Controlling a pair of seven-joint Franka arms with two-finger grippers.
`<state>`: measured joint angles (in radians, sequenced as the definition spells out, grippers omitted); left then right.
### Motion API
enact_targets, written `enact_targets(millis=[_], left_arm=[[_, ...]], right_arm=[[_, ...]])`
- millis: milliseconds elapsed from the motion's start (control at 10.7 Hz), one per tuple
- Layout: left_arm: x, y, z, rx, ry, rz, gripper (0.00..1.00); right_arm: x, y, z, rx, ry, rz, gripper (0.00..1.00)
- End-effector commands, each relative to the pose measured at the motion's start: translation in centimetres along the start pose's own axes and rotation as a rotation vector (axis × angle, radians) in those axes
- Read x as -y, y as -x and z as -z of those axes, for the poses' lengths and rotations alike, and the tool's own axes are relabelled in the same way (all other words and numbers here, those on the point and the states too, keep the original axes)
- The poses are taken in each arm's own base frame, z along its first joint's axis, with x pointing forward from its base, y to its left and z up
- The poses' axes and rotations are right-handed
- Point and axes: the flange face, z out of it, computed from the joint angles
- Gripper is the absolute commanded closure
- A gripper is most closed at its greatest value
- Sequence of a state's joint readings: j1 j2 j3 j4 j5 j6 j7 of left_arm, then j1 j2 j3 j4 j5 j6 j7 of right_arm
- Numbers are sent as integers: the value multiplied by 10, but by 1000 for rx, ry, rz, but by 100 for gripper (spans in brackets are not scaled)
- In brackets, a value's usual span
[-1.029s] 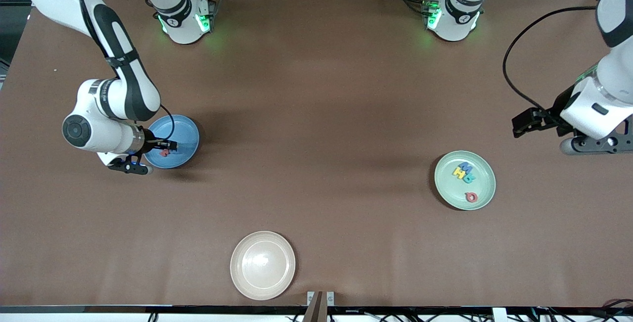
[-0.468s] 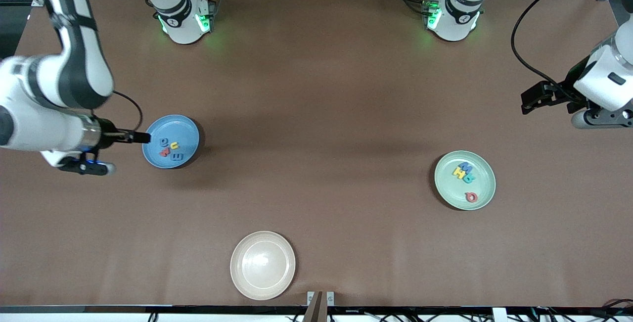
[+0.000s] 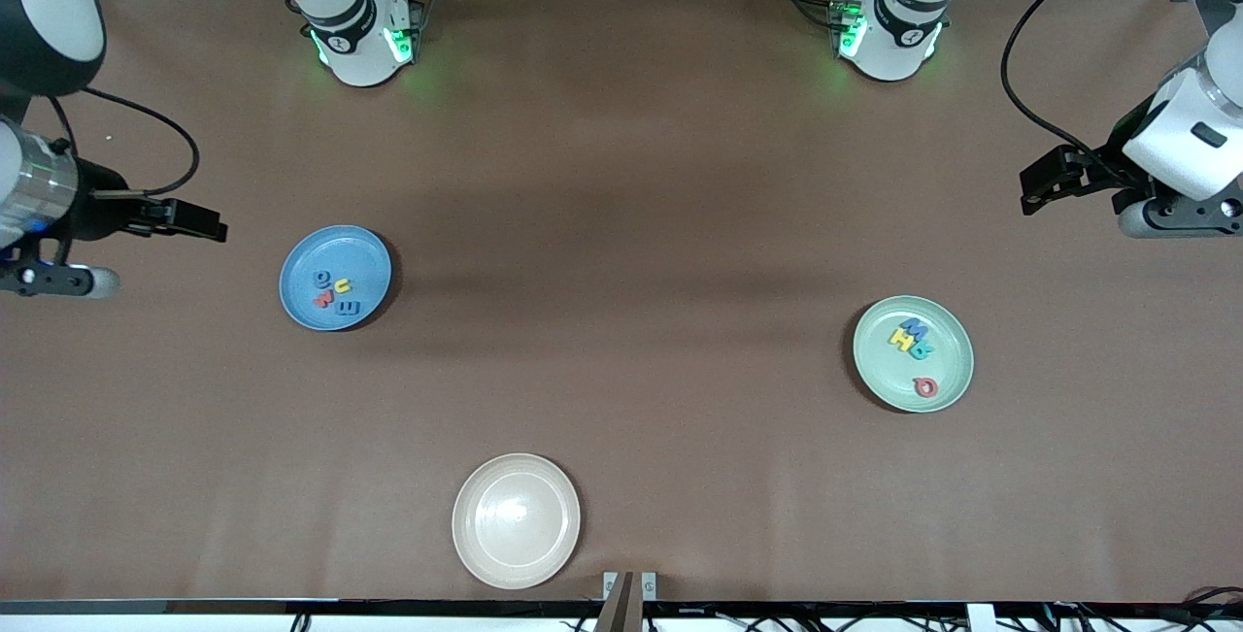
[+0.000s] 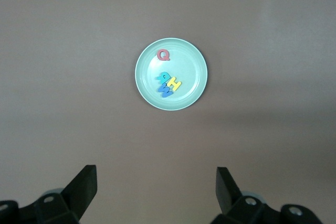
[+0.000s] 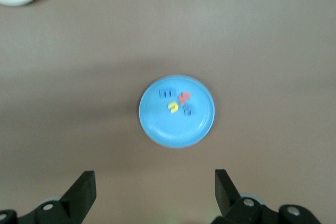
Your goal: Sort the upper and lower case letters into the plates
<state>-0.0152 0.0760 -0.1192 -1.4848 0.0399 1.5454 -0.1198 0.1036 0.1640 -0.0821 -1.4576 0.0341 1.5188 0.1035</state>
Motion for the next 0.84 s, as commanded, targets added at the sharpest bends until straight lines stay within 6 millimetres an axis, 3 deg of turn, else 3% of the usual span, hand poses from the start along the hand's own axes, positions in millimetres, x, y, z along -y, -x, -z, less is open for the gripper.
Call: enact_targets(millis=[0,749], left_arm=[[-1,7,-1,0,24,-23,0],[-1,18,9,-12,22,12,0]], right_arm=[[21,7,33,-164,97,61,0],[14,8,57,-248,85,57,0]])
